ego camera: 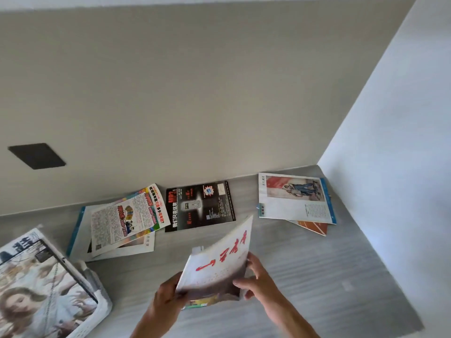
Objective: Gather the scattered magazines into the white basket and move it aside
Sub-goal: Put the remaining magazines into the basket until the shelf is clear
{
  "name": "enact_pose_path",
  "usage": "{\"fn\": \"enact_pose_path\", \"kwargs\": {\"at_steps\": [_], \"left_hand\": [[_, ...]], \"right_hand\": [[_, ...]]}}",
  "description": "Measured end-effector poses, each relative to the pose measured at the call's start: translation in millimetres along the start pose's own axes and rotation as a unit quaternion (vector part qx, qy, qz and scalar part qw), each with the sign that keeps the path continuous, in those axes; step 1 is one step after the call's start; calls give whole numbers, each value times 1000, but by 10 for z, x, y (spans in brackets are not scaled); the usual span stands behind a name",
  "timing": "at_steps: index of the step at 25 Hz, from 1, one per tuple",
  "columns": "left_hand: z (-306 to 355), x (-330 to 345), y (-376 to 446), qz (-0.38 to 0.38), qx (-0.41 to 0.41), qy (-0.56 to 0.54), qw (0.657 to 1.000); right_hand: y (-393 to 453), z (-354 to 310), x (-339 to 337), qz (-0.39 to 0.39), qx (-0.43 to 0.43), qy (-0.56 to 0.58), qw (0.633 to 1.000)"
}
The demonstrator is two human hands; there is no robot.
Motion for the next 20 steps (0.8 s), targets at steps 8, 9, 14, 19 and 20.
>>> {"fn": "enact_pose_path", "kwargs": {"at_steps": [8, 9, 14, 19, 20], "left_hand": [[-39, -583, -48, 166, 27, 106, 980], [-74, -600, -50, 175, 20, 106, 979], [44, -1147, -218, 267, -11, 135, 954], [478, -1971, -370, 330, 2, 67, 941], [528, -2171, -436, 349, 14, 49, 936]], "right_hand": [[-40, -268, 209, 88, -94, -80, 988], [-51, -271, 232, 99, -102, -106, 984], [-43, -787, 586, 112, -177, -185, 960], [62, -1537, 1293, 115, -252, -230, 933], [113, -1632, 1517, 104, -263, -227, 932]]}}
Point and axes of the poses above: each hand's wrist, its own y-axis towards the middle knuckle, its own x-axis out of the palm, z = x × y, the point moved 10 cm from there along y, towards the middle knuckle, and after that the axes turned 1 degree about y, right-handed, at the moved point
